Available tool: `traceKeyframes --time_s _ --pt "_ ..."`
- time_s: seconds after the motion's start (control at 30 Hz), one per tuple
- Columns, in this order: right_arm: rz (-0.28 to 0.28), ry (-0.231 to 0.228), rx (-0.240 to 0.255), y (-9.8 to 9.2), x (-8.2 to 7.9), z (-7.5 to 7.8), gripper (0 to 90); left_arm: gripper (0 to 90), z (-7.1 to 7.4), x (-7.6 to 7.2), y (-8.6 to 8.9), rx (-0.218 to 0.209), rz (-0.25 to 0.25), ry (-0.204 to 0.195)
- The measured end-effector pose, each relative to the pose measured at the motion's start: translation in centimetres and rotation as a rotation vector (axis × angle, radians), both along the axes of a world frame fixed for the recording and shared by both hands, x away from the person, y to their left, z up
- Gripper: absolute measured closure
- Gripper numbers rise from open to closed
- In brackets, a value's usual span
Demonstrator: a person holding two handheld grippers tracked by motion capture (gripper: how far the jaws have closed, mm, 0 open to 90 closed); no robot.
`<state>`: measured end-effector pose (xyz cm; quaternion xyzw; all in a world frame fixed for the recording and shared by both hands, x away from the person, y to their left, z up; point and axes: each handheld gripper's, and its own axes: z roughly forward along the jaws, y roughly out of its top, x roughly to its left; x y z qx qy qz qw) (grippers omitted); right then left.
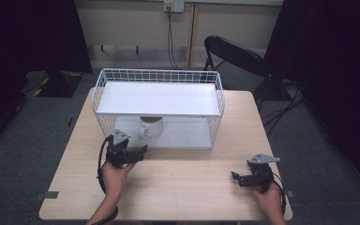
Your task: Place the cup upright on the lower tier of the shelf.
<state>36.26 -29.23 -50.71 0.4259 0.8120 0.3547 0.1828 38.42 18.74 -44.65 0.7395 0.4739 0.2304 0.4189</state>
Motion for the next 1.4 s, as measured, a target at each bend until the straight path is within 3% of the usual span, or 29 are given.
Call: traceKeyframes --time_s 0.43,0.83,1.4 --pt "-0.002 -0.001 -0.001 0.0 0.0 0.0 11.8 16.0 0.0 -1.6 1.2 -0.037 -0.069 0.019" --pt "-0.003 0.000 -0.001 0.0 0.0 0.0 11.8 16.5 -0.1 -2.3 2.7 -0.033 -0.116 0.042" --pt "-0.002 -0.001 -0.001 0.0 0.0 0.0 11.8 18.0 0.0 -3.4 4.6 -0.066 -0.192 0.036"
